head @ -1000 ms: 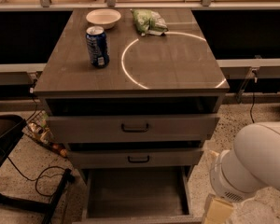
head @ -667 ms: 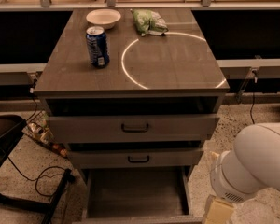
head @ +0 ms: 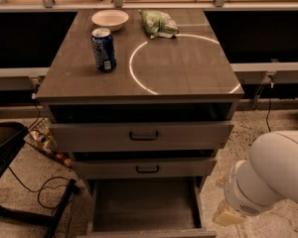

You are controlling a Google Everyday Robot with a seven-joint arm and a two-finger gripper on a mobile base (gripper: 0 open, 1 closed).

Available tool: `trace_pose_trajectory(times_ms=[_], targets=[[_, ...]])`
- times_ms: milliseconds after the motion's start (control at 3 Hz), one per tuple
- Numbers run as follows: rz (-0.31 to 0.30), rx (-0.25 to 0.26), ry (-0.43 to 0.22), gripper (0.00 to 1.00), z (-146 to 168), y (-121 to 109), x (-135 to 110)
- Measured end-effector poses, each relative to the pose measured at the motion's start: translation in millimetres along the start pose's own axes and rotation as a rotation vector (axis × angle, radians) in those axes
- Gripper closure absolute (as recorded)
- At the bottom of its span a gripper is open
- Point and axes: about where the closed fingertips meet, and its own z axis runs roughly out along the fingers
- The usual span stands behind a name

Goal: Close bottom drawer

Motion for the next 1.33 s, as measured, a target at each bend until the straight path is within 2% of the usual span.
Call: trace_pose_trajectory(times_ms=[333,667,1000,1333], targets=[[0.011,-0.022,0.02,0.64,40,5,8],[0.004,-0.075,0.079,0.88,119,17,23],[-0.053,-0.129,0.157,1.0,188,33,36],[-0.104,-0.184,0.238,1.0,245,50,53]])
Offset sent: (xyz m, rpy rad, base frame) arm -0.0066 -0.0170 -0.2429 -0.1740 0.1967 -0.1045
